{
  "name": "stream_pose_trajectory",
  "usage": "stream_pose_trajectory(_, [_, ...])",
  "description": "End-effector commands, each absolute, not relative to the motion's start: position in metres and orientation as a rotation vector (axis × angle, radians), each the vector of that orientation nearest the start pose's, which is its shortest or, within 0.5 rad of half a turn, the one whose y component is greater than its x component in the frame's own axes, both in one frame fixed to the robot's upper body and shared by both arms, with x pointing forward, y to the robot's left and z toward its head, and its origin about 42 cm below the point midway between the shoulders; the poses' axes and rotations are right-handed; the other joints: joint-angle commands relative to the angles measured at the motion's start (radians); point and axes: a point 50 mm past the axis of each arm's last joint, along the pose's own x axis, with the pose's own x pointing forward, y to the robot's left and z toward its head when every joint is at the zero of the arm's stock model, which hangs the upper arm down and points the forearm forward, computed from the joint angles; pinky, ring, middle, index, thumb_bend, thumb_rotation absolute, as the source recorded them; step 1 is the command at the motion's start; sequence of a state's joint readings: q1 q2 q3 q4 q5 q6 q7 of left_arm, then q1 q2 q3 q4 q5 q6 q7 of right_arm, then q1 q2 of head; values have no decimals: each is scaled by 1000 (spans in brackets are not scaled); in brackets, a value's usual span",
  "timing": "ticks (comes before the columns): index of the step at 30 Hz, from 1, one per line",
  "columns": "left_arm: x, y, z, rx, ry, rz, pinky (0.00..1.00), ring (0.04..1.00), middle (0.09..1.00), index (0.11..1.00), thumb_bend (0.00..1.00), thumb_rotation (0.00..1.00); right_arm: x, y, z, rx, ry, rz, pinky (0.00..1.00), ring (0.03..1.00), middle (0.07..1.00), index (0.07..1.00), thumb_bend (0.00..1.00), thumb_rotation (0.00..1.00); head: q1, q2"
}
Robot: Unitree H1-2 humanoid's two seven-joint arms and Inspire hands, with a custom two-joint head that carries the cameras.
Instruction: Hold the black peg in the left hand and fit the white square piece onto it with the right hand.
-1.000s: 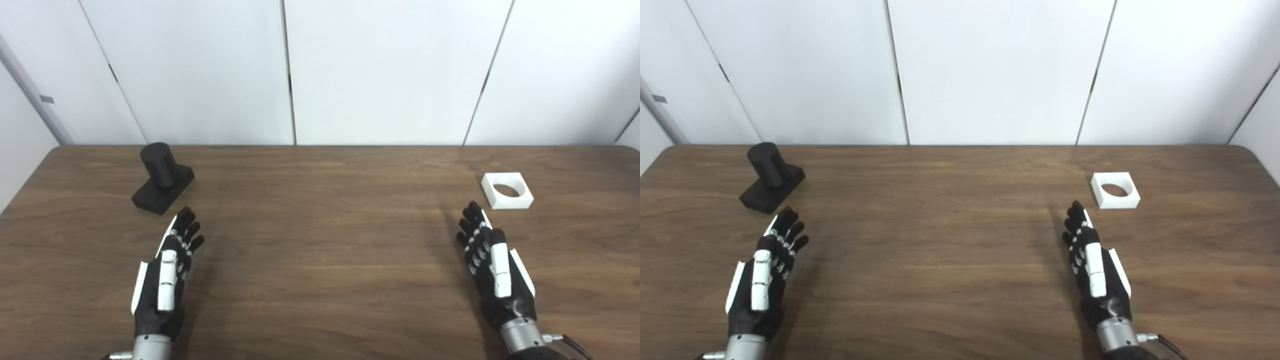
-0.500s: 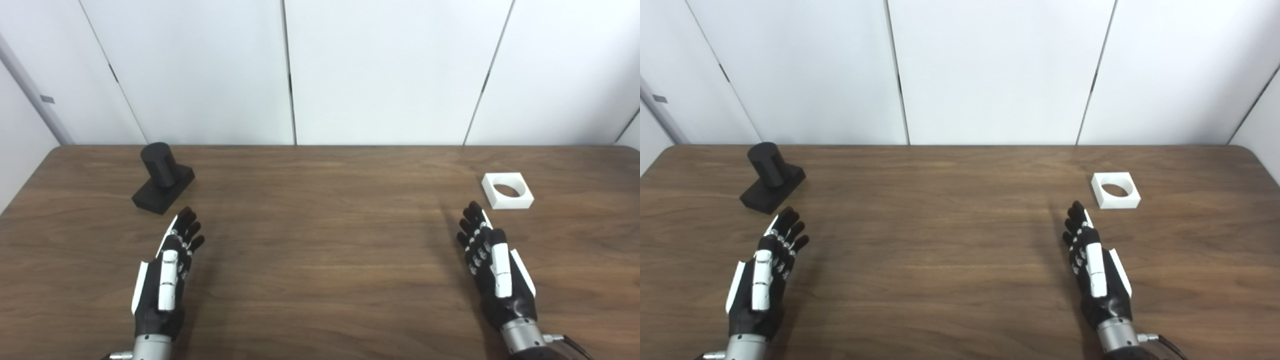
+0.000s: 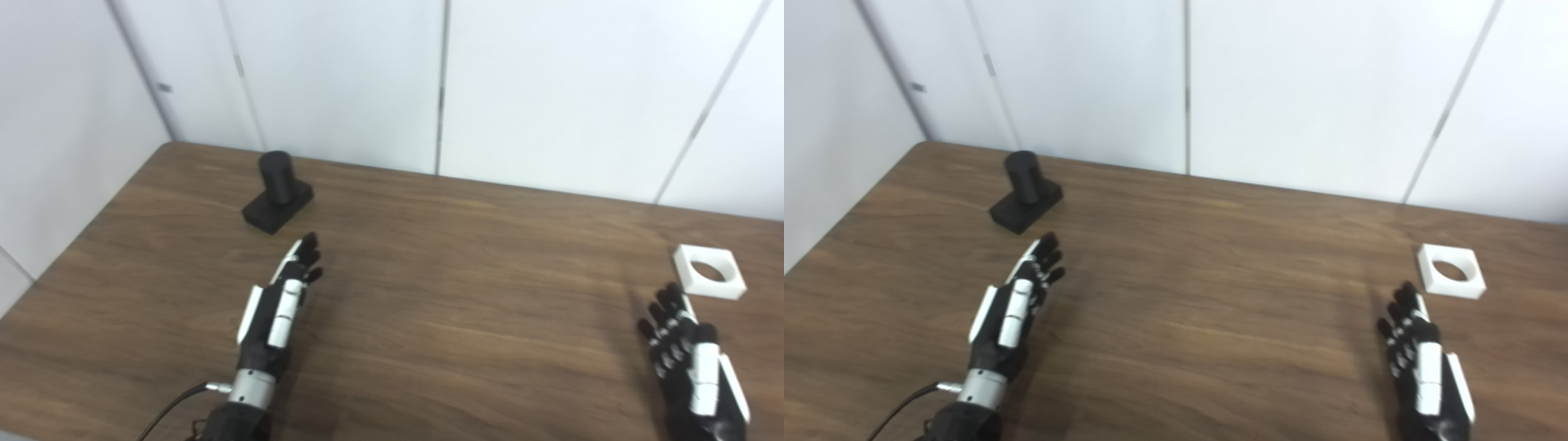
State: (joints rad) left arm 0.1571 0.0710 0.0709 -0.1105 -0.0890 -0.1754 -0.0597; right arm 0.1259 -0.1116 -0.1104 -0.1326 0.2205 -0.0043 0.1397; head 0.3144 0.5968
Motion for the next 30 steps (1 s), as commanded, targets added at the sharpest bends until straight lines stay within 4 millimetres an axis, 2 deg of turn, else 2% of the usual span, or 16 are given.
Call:
stream_pose_trajectory(1, [209, 234, 72, -56, -47, 64, 925, 966, 968, 942, 601, 935, 233, -286, 99, 79, -32, 30, 1000, 1000, 1000, 1000, 534, 1000, 15, -11])
stream_pose_trajectory(9, [210, 220, 64, -27, -45, 51, 923, 970, 977, 952, 563, 953, 236, -294, 98, 84, -24, 35, 1000, 1000, 1000, 1000, 550, 1000, 91, -76])
stream_pose_trajectory(12, [211, 215, 61, -24, -49, 55, 920, 977, 982, 954, 539, 962, 238, -297, 95, 77, -26, 34, 1000, 1000, 1000, 1000, 590, 1000, 108, -99])
stream_pose_trajectory(14, [211, 212, 59, -18, -48, 60, 904, 974, 978, 952, 532, 966, 239, -299, 93, 71, -32, 42, 1000, 1000, 1000, 1000, 651, 1000, 114, -110])
stream_pose_trajectory(22, [212, 208, 57, -38, -55, 66, 917, 982, 982, 960, 502, 979, 243, -301, 89, 61, -43, 50, 1000, 1000, 1000, 1000, 767, 1000, 104, -100])
stream_pose_trajectory(30, [209, 214, 62, 16, -39, 73, 917, 975, 976, 966, 580, 909, 238, -301, 91, 72, -25, 30, 1000, 1000, 1000, 1000, 823, 1000, 81, -85])
